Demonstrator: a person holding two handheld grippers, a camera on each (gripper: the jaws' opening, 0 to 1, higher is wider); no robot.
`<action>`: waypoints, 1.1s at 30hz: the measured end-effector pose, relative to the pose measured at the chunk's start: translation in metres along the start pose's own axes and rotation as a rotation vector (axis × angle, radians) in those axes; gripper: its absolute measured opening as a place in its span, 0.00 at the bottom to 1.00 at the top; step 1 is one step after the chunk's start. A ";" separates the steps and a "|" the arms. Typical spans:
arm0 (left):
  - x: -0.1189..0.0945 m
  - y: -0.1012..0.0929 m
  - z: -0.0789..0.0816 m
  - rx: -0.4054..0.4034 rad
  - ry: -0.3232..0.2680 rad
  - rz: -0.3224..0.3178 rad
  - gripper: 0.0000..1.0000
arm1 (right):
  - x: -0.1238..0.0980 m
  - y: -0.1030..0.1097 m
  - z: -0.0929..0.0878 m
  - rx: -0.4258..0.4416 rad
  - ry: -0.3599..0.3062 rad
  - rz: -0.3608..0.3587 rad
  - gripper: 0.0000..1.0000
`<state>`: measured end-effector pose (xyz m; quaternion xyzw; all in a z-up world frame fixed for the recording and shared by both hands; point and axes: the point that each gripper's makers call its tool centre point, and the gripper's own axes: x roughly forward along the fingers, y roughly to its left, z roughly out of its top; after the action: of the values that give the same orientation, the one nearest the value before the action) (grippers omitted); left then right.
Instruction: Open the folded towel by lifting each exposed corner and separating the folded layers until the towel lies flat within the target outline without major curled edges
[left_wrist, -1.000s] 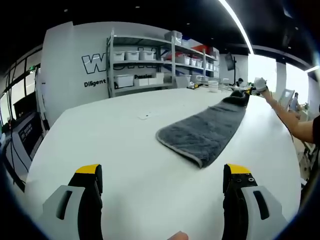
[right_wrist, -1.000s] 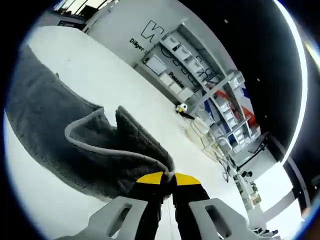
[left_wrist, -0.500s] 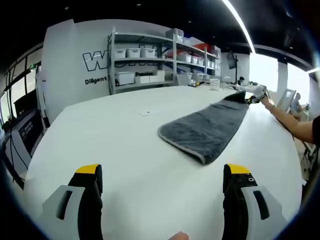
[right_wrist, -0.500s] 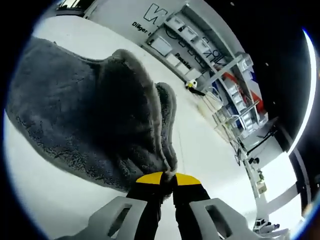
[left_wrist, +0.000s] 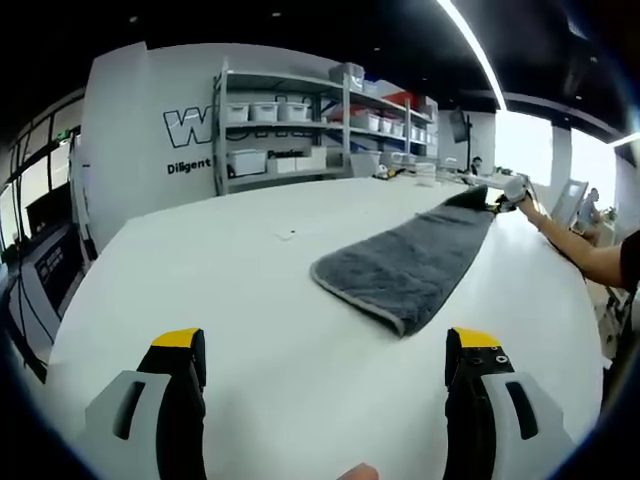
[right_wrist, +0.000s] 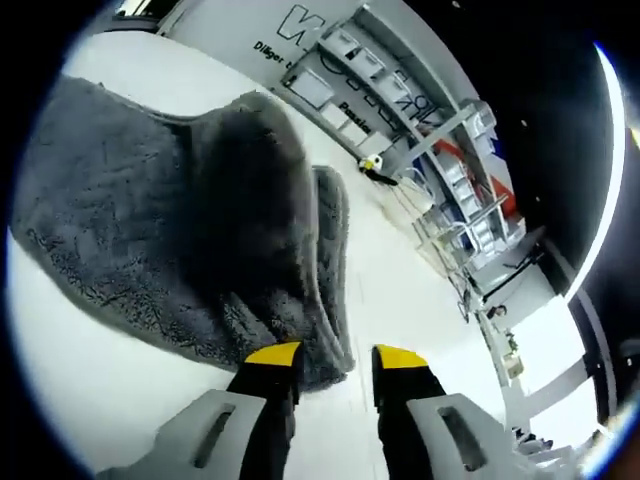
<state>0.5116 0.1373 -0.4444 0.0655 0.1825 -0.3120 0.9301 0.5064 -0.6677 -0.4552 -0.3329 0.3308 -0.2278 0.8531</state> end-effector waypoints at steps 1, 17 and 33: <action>0.000 -0.002 0.002 0.001 -0.011 -0.005 0.99 | -0.003 -0.004 0.003 0.015 -0.019 -0.014 0.48; -0.003 -0.007 0.007 0.024 -0.017 -0.013 0.99 | -0.072 0.053 0.055 0.329 -0.153 0.368 0.99; -0.005 -0.009 0.010 0.031 -0.021 -0.018 0.99 | -0.165 0.119 0.145 0.181 -0.470 0.588 0.99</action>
<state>0.5051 0.1305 -0.4337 0.0747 0.1684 -0.3238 0.9280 0.5181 -0.4267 -0.3914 -0.1902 0.1861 0.0809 0.9605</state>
